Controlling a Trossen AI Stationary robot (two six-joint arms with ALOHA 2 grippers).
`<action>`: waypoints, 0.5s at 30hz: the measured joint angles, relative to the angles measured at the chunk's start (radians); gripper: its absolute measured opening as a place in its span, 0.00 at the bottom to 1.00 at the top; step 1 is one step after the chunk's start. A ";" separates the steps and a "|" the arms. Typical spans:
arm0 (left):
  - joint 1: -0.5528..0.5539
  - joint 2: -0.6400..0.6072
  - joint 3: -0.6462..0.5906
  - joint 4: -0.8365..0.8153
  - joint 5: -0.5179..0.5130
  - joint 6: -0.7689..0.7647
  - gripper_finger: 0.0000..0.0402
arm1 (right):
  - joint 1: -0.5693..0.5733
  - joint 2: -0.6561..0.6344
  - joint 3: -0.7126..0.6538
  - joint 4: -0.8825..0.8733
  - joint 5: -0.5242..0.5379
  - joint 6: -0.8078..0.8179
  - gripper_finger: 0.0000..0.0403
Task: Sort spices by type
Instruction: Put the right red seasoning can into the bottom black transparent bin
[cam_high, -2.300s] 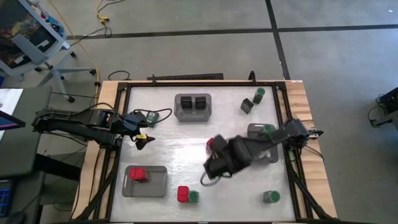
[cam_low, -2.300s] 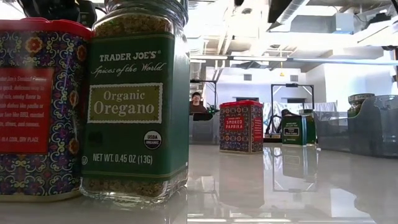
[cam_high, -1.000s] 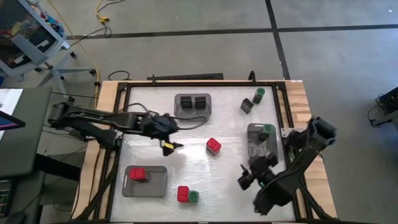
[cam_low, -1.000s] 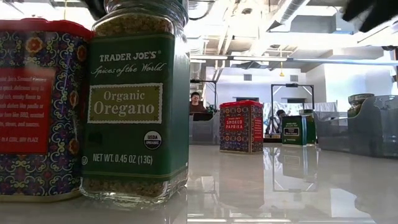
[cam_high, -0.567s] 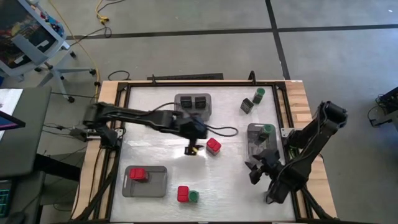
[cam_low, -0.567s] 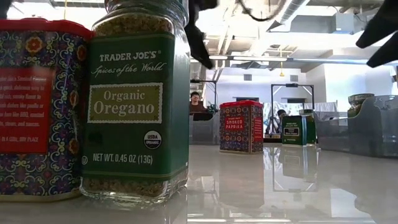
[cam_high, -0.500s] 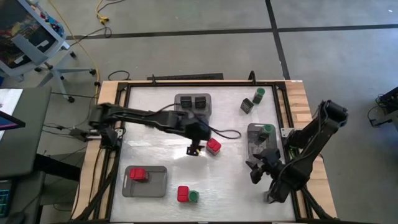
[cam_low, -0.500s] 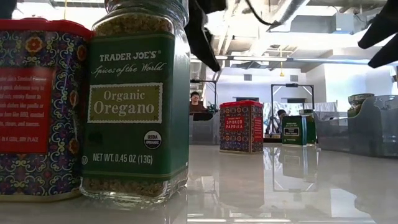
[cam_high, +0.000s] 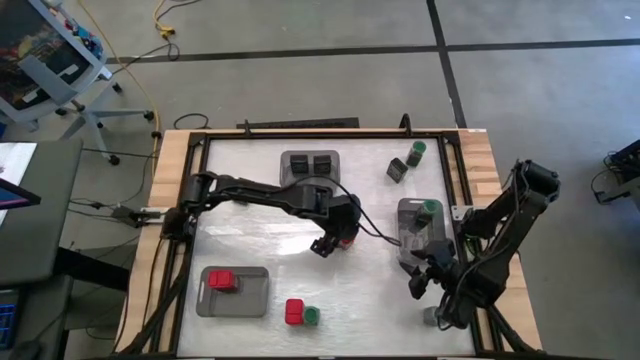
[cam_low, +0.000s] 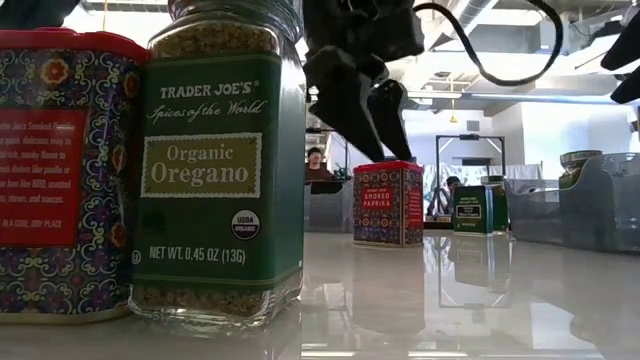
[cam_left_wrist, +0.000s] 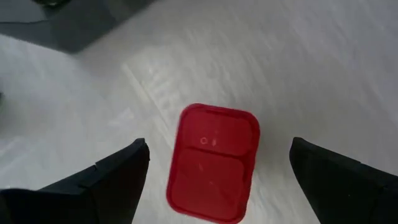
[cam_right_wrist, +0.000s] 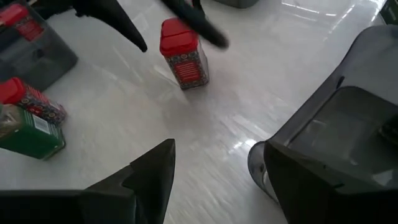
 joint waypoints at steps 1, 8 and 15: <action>0.000 0.002 0.000 -0.009 0.000 0.016 0.93 | 0.000 0.000 0.000 0.000 0.000 0.011 0.67; 0.018 0.003 -0.016 -0.015 0.000 0.098 0.93 | -0.026 0.000 0.000 0.015 0.000 0.045 0.67; 0.028 0.025 -0.018 -0.009 0.012 0.130 0.93 | -0.055 0.000 0.000 0.028 -0.001 0.045 0.67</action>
